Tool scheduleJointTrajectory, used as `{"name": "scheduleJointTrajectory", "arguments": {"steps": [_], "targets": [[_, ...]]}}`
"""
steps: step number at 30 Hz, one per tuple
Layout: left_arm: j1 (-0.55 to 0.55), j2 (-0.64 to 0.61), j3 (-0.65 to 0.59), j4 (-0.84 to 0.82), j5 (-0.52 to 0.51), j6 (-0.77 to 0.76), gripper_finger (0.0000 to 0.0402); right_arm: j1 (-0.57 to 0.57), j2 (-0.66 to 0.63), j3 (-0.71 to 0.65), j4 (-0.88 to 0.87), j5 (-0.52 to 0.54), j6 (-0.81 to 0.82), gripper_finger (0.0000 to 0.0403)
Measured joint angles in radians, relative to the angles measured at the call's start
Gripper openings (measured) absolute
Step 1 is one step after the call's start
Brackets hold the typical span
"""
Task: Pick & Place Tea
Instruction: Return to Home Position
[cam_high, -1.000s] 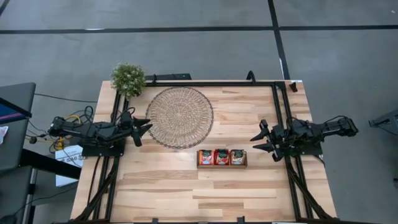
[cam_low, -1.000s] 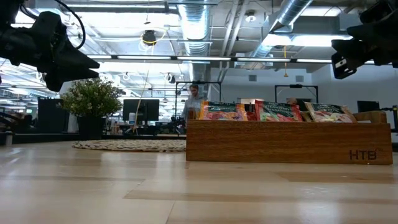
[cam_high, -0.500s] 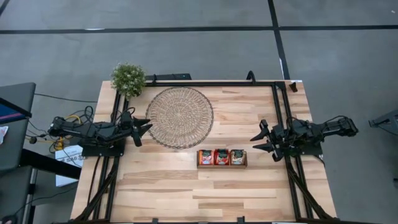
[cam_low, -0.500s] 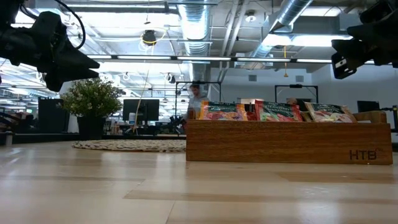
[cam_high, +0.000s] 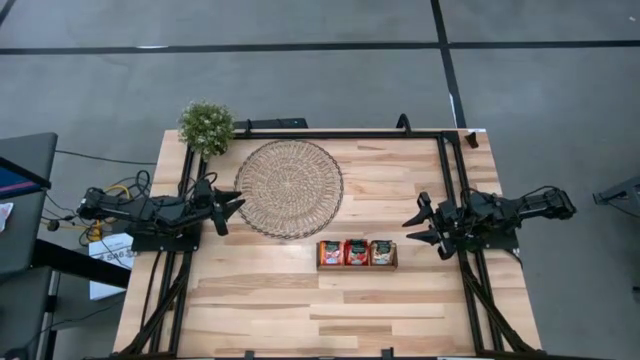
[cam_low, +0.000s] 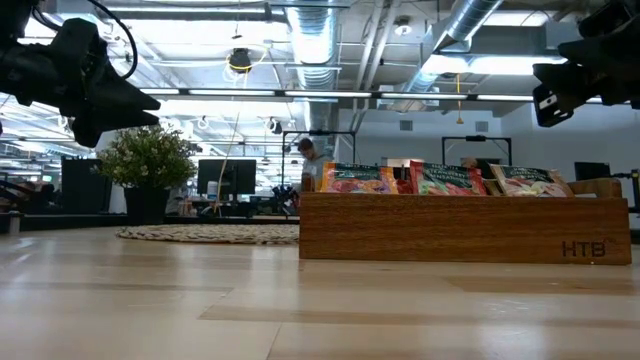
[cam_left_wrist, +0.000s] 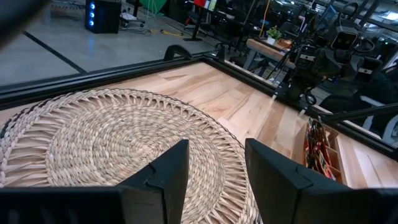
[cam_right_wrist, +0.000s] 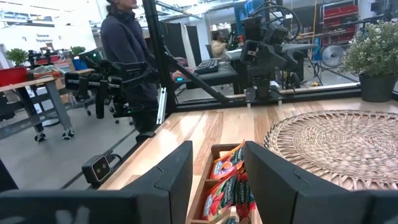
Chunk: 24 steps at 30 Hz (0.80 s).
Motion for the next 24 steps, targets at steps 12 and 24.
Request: {"name": "scheduleJointTrajectory", "arguments": {"steps": [12, 24], "targets": [[0.000, 0.000, 0.000, 0.000, 0.000, 0.000, 0.0149, 0.000, 0.000, 0.000, 0.000, 0.000, 0.000, 0.0139], [0.000, 0.000, 0.000, 0.000, 0.000, 0.000, 0.0149, 0.000, 0.000, 0.000, 0.000, 0.000, 0.000, 0.0137]]}}
